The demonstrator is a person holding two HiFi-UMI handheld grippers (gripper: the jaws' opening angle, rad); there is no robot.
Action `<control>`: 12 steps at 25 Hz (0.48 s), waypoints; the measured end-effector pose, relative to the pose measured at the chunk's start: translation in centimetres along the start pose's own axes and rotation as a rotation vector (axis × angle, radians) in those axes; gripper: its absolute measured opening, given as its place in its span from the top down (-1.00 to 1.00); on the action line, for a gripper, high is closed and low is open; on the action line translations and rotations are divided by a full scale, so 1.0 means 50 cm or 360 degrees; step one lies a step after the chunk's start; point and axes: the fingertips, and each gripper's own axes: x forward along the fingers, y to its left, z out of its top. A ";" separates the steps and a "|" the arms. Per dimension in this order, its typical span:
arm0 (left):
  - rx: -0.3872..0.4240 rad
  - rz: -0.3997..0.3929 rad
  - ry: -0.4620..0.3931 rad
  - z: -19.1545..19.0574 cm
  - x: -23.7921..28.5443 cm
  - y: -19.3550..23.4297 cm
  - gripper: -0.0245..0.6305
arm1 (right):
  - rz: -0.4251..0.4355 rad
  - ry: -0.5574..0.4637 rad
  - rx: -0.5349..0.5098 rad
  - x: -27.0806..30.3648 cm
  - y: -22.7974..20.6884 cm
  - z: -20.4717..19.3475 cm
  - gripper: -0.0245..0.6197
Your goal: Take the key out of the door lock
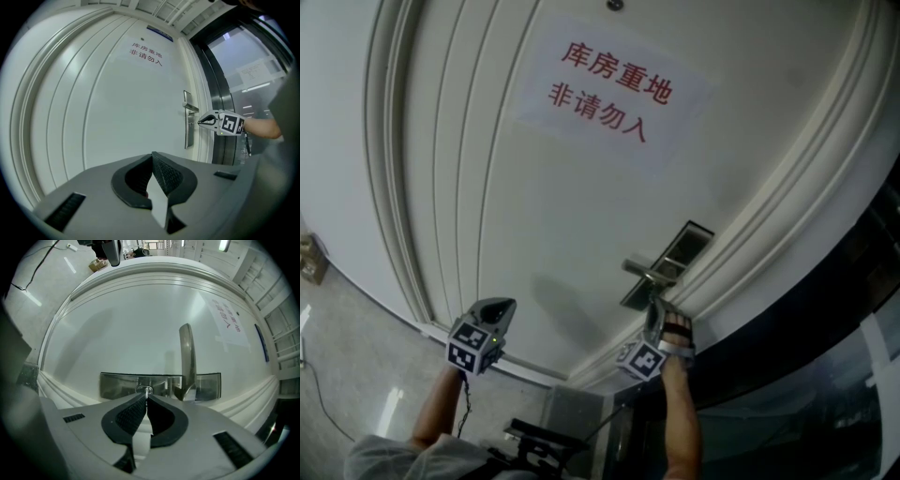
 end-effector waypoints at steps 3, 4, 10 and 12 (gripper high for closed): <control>0.0005 0.0007 -0.0005 0.001 -0.009 0.005 0.91 | -0.0008 0.0002 0.0009 -0.009 -0.001 -0.001 0.86; 0.0006 0.0010 -0.0008 0.001 -0.011 0.007 0.91 | -0.0007 0.0002 0.0014 -0.013 -0.001 -0.002 0.86; 0.0008 0.0009 -0.0014 0.004 -0.024 0.007 0.91 | -0.0027 0.0010 0.0044 -0.042 -0.006 -0.007 0.86; 0.0010 0.0000 -0.0022 0.008 -0.027 0.003 0.91 | -0.0031 0.0007 0.0078 -0.056 -0.012 -0.007 0.86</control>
